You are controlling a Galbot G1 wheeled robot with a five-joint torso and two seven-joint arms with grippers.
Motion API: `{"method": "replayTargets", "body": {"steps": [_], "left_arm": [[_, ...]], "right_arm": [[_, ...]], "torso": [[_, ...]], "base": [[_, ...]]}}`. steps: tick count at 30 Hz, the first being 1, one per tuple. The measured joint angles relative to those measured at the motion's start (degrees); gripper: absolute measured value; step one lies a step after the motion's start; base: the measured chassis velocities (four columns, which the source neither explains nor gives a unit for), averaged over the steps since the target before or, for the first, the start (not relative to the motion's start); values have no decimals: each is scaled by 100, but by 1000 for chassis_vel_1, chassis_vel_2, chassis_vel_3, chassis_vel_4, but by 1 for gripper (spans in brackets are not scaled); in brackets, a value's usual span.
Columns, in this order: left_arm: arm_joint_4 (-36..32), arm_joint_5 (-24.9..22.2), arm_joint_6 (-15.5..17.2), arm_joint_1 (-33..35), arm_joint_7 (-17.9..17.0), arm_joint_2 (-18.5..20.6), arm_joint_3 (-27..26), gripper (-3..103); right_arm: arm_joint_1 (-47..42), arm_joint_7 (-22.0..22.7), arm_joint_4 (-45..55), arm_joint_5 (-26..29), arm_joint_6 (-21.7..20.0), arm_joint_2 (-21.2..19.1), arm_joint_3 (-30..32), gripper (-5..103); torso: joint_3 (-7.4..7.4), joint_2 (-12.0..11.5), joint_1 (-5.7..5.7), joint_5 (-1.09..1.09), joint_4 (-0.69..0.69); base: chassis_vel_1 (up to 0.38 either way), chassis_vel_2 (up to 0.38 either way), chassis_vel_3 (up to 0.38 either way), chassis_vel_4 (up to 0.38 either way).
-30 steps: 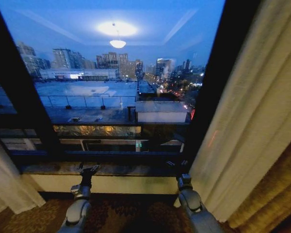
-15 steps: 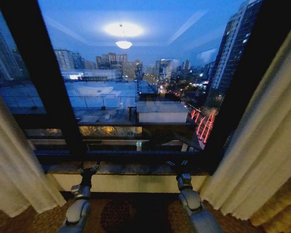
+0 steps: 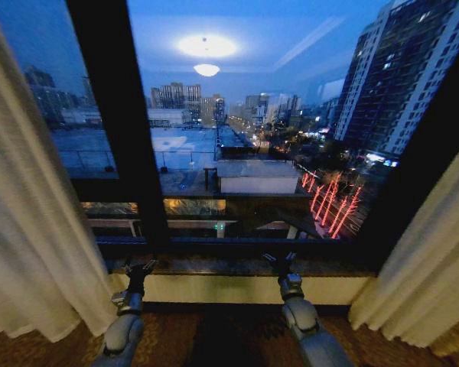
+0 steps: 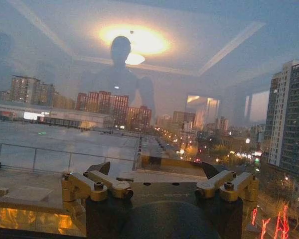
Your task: Open the curtains by pulling them apart, changing their state from closed to fully open.
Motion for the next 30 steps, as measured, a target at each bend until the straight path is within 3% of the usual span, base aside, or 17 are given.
{"method": "replayTargets", "body": {"steps": [16,30], "left_arm": [[0,0,0,0,0,0,-1,100],[0,0,0,0,1,-2,4,100]], "right_arm": [[0,0,0,0,0,0,0,100],[0,1,-1,0,0,-3,5,100]], "torso": [[0,0,1,2,1],[1,-1,0,3,-2]], "base": [[331,325,-322,-338],[16,1,-20,-13]]}}
